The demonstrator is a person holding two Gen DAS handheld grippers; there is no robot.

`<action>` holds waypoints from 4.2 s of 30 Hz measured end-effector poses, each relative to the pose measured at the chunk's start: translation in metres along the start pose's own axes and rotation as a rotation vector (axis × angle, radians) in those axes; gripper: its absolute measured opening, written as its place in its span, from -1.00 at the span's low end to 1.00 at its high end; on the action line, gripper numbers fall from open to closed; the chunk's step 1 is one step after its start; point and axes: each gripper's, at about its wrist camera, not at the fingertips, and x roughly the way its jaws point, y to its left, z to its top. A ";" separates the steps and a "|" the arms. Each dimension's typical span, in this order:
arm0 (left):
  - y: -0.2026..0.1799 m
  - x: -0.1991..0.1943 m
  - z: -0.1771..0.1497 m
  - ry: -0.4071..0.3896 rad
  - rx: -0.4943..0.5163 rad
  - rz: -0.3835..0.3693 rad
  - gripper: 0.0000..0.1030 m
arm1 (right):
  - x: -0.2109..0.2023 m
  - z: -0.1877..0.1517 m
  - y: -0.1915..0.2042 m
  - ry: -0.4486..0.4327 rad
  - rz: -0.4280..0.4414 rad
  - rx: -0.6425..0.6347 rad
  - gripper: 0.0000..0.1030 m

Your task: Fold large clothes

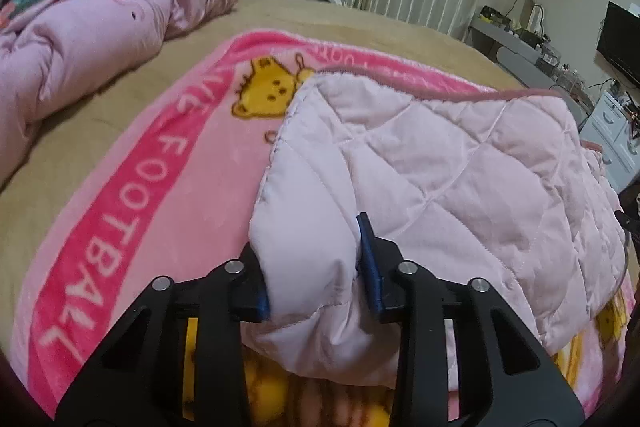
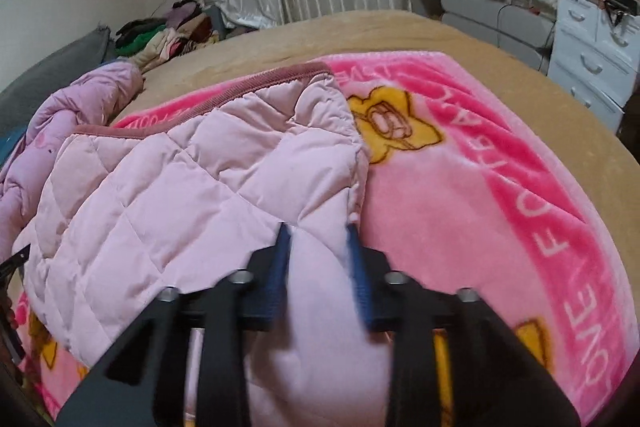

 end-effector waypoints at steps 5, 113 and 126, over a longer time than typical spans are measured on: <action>-0.015 -0.015 0.011 -0.073 0.055 0.031 -0.65 | -0.028 -0.004 0.009 -0.131 -0.054 -0.027 -0.74; 0.029 0.036 -0.021 0.174 -0.505 -0.236 0.82 | 0.010 -0.079 -0.026 0.109 0.148 0.511 0.92; 0.038 0.077 -0.014 0.222 -0.604 -0.318 0.84 | 0.054 -0.066 -0.053 0.119 0.200 0.693 0.92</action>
